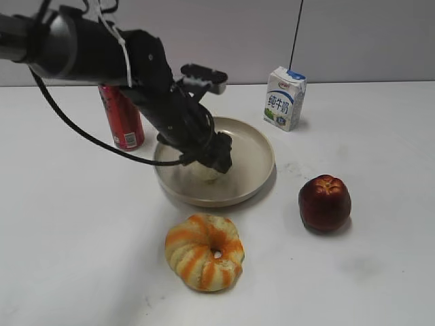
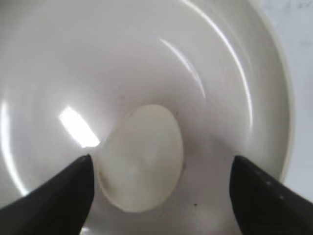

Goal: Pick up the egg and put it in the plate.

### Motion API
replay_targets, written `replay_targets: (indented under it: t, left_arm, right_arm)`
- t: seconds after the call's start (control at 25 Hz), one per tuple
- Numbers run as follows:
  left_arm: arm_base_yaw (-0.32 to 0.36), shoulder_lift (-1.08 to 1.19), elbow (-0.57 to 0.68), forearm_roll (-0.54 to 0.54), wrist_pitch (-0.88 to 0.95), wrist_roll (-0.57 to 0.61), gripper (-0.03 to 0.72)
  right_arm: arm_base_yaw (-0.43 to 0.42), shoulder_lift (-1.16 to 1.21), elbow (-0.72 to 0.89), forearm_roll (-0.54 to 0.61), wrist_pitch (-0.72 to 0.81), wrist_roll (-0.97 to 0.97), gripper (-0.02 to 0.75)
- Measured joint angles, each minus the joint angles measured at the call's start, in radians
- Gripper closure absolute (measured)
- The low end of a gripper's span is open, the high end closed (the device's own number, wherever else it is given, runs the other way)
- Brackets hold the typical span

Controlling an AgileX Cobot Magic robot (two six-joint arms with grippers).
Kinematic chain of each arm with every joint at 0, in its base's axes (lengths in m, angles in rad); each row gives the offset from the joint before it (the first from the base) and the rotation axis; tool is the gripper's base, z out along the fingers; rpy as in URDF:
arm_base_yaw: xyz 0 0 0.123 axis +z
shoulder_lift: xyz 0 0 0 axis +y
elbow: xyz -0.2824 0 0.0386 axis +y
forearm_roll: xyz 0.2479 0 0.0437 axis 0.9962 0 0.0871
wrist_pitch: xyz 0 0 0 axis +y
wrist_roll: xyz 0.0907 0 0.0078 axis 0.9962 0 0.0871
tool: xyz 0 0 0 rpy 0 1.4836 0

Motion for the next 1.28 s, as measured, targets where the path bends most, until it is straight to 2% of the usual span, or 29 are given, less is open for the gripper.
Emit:
replay_targets:
  t: [0.16, 0.28, 0.64, 0.8, 0.96, 1.28]
  left_arm:
    - [0.003, -0.124, 0.0, 0.015, 0.043, 0.0, 0.022]
    - [0.008, -0.218, -0.001, 0.063, 0.147, -0.01, 0.022]
    - [0.023, -0.414, -0.001, 0.299, 0.543, -0.215, 0.044]
    - [0.043, -0.46, 0.022, 0.357, 0.574, -0.253, 0.083]
    - [0.098, -0.525, 0.153, 0.427, 0.576, -0.296, 0.093]
    - [0.277, -0.786, 0.554, 0.372, 0.5, -0.306, 0.095]
  right_arm:
    - [0.0, 0.0, 0.0, 0.0, 0.0, 0.0, 0.151]
    - [0.0, 0.0, 0.0, 0.0, 0.0, 0.0, 0.151]
    - [0.0, 0.0, 0.0, 0.0, 0.0, 0.0, 0.151]
    - [0.0, 0.0, 0.0, 0.0, 0.0, 0.0, 0.151]
    - [0.0, 0.0, 0.0, 0.0, 0.0, 0.0, 0.151]
    - [0.0, 0.0, 0.0, 0.0, 0.0, 0.0, 0.151]
